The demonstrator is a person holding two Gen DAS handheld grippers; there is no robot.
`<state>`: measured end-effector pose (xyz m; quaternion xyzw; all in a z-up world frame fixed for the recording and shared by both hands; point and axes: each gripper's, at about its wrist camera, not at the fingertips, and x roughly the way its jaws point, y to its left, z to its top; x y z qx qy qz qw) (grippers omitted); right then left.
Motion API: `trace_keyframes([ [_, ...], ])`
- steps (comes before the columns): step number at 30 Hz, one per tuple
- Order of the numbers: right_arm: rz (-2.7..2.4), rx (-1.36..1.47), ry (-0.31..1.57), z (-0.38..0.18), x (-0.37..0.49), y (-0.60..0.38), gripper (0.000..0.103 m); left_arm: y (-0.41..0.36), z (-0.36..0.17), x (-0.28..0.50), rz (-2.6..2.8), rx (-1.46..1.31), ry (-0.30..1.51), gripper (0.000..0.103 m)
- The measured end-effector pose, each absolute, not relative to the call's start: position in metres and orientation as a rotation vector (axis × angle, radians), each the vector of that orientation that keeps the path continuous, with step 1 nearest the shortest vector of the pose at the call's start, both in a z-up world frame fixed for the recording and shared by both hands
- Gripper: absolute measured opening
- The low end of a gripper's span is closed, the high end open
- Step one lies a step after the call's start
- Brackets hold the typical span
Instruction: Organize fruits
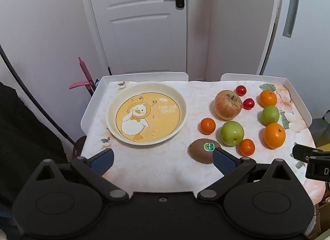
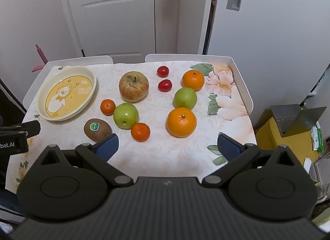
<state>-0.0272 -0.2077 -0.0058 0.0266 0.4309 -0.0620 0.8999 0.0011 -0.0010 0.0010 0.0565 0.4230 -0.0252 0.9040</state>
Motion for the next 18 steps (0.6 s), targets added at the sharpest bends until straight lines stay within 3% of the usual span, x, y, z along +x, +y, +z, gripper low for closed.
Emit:
trace_keyframes([
  [18,-0.137,0.056,0.894,-0.0049,-0.0286,-0.2094,0.103,-0.0021,-0.0007,-0.0016,-0.057,0.119,0.877,0.103],
])
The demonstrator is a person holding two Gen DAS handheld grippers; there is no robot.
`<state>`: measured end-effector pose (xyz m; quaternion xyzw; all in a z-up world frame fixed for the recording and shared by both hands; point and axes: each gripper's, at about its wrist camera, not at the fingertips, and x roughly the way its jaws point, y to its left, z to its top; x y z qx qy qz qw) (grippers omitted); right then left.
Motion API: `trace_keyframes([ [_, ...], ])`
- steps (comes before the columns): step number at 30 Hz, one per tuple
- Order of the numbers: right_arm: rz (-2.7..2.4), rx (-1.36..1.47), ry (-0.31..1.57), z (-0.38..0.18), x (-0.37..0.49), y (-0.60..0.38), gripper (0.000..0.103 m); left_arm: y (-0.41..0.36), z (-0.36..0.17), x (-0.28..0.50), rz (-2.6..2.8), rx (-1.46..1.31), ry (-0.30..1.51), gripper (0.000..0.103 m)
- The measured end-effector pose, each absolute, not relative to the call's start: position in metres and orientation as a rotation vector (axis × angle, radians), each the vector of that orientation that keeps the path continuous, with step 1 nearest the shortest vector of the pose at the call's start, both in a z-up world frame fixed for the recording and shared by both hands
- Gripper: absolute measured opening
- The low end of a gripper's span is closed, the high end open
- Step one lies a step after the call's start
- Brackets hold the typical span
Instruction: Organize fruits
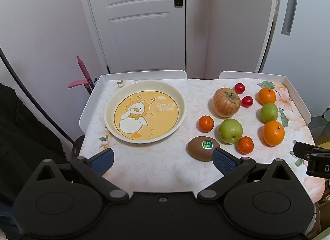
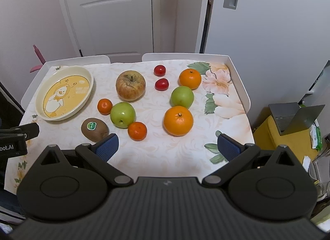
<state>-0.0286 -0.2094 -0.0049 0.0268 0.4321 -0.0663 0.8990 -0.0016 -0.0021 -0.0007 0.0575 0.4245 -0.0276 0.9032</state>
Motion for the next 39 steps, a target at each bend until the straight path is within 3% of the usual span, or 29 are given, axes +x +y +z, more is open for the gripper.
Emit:
trace_keyframes([
  [39,-0.129,0.058,0.901,-0.0061,-0.0233,-0.2057,0.103,-0.0023,0.0009,0.0047,-0.056,0.11,0.878,0.103],
])
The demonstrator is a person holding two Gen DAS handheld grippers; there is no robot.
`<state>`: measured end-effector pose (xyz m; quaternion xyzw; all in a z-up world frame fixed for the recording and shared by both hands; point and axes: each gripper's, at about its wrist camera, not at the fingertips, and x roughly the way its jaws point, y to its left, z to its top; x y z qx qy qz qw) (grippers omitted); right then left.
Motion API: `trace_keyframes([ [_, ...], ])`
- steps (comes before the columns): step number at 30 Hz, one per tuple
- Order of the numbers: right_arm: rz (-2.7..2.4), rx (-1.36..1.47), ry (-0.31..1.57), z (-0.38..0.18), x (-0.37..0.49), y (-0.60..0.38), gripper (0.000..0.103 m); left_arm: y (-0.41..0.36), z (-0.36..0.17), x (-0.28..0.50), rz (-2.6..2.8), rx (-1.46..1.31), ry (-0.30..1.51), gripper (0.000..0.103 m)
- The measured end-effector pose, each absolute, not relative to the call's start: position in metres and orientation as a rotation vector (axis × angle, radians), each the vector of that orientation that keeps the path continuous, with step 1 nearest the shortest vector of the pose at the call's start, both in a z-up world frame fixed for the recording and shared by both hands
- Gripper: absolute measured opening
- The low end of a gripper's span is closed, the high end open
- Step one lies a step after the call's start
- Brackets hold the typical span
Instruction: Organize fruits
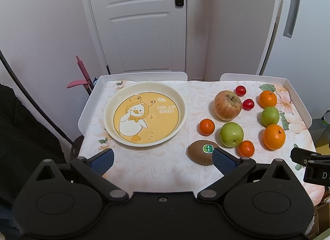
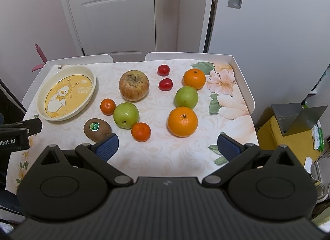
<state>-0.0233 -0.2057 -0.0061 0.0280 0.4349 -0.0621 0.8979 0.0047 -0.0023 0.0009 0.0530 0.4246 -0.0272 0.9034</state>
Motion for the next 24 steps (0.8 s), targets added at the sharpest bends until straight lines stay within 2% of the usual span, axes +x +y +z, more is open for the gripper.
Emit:
trace_keyframes([
  [24,-0.125,0.065,0.903,-0.0057,-0.0214,-0.2044,0.103,0.0001,-0.0005,0.0072,-0.049,0.106,0.881,0.101],
])
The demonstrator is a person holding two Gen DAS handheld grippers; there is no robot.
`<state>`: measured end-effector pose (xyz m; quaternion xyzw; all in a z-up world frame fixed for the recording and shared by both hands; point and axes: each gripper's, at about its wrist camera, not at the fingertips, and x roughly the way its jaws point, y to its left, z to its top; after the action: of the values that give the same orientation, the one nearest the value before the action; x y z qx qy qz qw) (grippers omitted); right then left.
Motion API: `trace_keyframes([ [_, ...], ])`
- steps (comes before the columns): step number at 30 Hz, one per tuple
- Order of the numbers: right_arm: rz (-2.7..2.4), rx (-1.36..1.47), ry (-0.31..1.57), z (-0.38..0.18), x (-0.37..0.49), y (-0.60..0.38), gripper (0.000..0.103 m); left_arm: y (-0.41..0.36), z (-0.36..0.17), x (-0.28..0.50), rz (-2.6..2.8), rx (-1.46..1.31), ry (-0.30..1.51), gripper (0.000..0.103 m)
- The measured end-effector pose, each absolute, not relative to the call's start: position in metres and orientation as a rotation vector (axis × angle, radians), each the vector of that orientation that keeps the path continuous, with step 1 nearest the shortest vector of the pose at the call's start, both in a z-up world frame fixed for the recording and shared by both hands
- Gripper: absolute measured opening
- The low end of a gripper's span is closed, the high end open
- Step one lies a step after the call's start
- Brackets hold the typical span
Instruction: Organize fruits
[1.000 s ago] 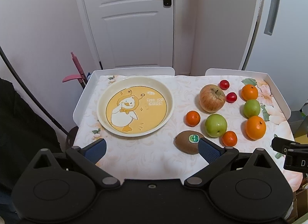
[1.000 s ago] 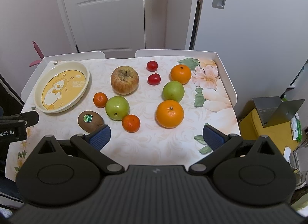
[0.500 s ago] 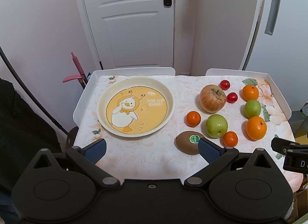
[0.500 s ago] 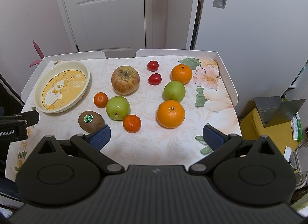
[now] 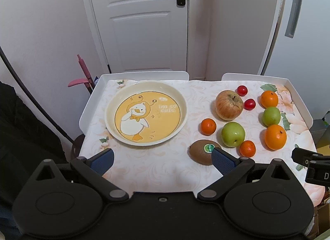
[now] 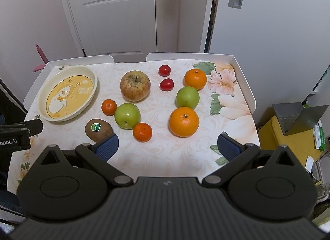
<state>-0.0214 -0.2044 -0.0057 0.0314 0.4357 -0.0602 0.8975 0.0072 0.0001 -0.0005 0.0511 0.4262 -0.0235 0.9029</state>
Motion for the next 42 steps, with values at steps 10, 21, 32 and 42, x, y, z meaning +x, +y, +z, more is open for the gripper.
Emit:
trace_keyframes([
  [10,-0.125,0.064,0.892,-0.007,-0.024,-0.209,0.103,-0.002,-0.002,0.009,-0.071,0.112,0.884,0.103],
  [21,-0.078,0.066,0.9,-0.028,-0.007,-0.237,0.103,-0.025,-0.027,0.019,-0.085,0.131,0.914,0.102],
  [32,-0.009,0.031,0.938,-0.078,0.02,-0.261,0.103,-0.054,-0.077,0.037,-0.069,0.172,0.935,0.101],
  [42,0.043,0.026,0.928,-0.117,0.043,-0.278,0.103,-0.076,-0.117,0.06,-0.082,0.231,0.913,0.094],
])
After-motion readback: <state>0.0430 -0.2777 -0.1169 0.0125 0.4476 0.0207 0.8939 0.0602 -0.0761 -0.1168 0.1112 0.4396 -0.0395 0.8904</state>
